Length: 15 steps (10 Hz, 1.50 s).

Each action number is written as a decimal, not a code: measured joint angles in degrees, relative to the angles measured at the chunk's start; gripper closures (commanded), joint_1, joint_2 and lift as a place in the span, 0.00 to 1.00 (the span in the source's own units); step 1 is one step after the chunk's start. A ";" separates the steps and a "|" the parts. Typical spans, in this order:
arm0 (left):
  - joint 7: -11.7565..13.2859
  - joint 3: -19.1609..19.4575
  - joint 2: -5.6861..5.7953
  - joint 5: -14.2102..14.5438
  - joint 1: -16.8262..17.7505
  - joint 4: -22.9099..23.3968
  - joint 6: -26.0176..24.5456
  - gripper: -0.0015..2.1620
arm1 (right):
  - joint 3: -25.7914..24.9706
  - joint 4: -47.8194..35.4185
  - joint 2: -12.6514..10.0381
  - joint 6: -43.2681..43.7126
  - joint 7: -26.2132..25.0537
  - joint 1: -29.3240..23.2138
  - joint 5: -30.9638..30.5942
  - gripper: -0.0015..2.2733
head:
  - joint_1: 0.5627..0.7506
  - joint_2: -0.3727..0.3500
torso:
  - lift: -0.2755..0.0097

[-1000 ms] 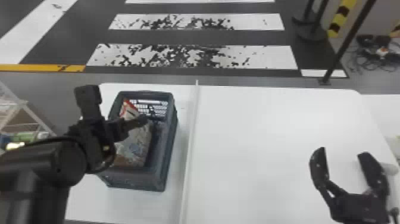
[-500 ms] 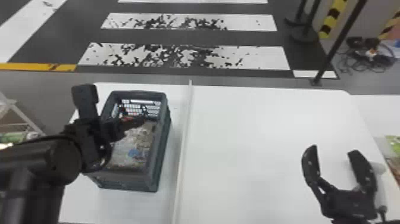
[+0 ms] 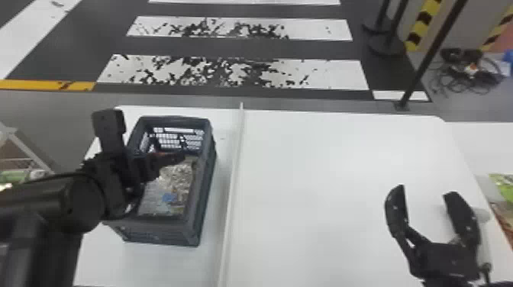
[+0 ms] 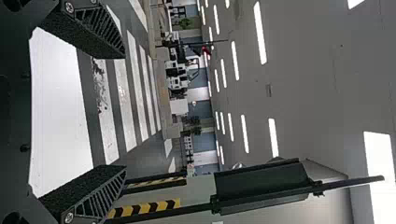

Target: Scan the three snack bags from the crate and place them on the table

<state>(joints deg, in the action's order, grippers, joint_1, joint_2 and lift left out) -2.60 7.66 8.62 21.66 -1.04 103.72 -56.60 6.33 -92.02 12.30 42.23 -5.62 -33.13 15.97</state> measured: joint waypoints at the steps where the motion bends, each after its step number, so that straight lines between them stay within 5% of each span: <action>1: 0.06 -0.51 -0.01 -0.17 1.01 -1.87 0.03 0.06 | -0.08 0.06 0.00 0.00 0.00 0.00 0.04 0.04 | 0.70 0.53 | 0.84; 5: 0.02 -3.95 -0.27 -1.98 7.03 -10.54 -2.15 0.06 | -0.44 1.35 0.54 0.50 0.00 0.32 1.26 0.04 | 0.70 0.48 | 0.84; 8: -0.75 -6.22 -0.37 -4.20 12.73 -13.39 -19.16 0.06 | -0.36 2.90 1.24 1.91 0.02 0.77 2.81 0.04 | 0.70 0.43 | 0.84; 11: -0.83 -6.38 -0.03 -6.50 12.94 -11.71 -32.29 0.06 | -0.65 3.42 2.33 5.11 0.21 0.24 4.96 0.04 | 0.70 0.42 | 0.84; 15: 0.41 -6.64 0.27 -9.02 12.49 -14.23 -29.58 0.06 | -0.65 4.65 2.47 9.62 0.71 -0.73 5.76 0.04 | 0.70 0.42 | 0.84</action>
<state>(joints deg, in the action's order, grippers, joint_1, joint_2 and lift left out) -2.19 1.02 8.89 12.64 11.45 89.49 -86.18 5.68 -87.37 14.78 51.85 -4.91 -33.86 21.72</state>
